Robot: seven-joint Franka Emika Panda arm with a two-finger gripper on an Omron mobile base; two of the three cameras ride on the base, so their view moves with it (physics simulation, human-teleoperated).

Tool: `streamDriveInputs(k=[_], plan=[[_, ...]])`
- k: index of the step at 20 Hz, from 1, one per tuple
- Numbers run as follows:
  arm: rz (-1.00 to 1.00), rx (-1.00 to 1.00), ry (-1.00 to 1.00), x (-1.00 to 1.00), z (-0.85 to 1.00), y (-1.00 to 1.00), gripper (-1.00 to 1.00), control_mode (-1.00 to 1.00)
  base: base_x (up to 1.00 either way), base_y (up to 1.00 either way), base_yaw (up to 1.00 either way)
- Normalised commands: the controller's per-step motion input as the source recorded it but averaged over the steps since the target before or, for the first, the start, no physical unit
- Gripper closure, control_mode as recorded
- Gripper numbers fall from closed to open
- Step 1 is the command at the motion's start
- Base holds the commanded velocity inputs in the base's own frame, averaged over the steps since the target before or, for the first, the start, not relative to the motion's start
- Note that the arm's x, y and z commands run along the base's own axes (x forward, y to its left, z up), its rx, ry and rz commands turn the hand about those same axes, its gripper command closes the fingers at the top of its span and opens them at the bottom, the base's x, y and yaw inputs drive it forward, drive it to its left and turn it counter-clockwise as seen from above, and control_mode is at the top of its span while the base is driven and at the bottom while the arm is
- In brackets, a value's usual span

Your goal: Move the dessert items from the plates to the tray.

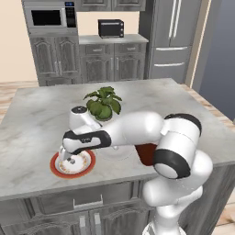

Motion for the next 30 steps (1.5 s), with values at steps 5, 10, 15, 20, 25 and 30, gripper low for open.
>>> streamDriveInputs(k=[5, 10, 15, 20, 25, 30], plan=[[0.0, 0.0, 0.0, 0.08, -0.14, 0.08, -1.0, -1.0, 0.0, 0.0, 0.0], [0.0, 0.0, 0.0, 0.11, -0.06, 0.04, -1.0, -1.0, 0.0, 0.0, 0.0], [0.0, 0.0, 0.0, 0.12, -0.06, 0.0, -1.0, -1.0, 0.0, 0.0, 0.0], [0.0, 0.0, 0.02, 0.14, -0.12, 0.01, -1.0, -1.0, 0.0, 0.0, 0.0], [0.0, 0.0, 0.02, 0.14, -0.16, 0.06, -1.0, -1.0, 0.0, 0.0, 0.0], [0.0, 0.0, 0.04, 0.03, -0.1, 0.13, -1.0, -1.0, 0.0, 0.0, 0.0]])
